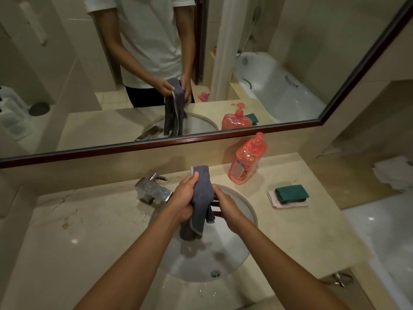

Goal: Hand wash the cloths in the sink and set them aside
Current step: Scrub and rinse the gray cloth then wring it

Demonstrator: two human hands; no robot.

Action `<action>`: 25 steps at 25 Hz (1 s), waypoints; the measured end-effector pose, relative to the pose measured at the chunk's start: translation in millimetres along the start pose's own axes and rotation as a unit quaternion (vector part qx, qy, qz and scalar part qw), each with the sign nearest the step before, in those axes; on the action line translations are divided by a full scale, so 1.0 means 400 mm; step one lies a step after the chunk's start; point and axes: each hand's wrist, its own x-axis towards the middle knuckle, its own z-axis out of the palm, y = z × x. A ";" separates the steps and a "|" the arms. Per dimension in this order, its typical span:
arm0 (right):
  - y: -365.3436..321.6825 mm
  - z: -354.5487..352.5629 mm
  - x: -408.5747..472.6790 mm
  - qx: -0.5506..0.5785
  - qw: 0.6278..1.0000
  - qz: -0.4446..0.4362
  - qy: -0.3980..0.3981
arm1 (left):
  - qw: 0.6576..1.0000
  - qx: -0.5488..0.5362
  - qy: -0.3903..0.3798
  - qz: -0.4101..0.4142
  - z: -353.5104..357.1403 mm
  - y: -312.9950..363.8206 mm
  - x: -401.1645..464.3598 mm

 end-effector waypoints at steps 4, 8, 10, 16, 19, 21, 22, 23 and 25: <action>-0.025 -0.006 0.004 0.096 0.993 0.036 0.051 | 0.988 0.146 -0.035 0.027 0.007 0.029 -0.002; -0.036 -0.037 -0.004 0.111 0.994 -0.018 -0.012 | 0.901 0.410 -0.062 0.124 0.032 0.056 -0.010; -0.042 -0.056 0.005 0.062 0.996 -0.059 0.009 | 0.875 0.457 -0.046 0.150 0.038 0.073 -0.006; -0.078 -0.105 0.029 0.138 0.987 -0.078 0.029 | 0.983 0.179 -0.024 -0.019 0.045 0.036 -0.012; -0.122 -0.118 0.031 0.097 0.988 -0.122 0.014 | 0.986 0.116 -0.085 -0.085 0.041 -0.007 -0.013; -0.159 -0.117 0.033 0.043 0.987 -0.156 -0.004 | 0.981 0.121 -0.119 -0.095 0.055 -0.022 -0.012; -0.174 -0.118 0.037 0.025 0.986 -0.167 -0.007 | 0.977 0.131 -0.134 -0.101 0.070 -0.025 -0.015; -0.185 -0.119 0.046 0.009 0.985 -0.174 -0.006 | 0.973 0.143 -0.145 -0.111 0.085 -0.027 -0.018; -0.193 -0.129 0.066 -0.007 0.984 -0.176 -0.003 | 0.970 0.160 -0.144 -0.110 0.106 -0.025 -0.019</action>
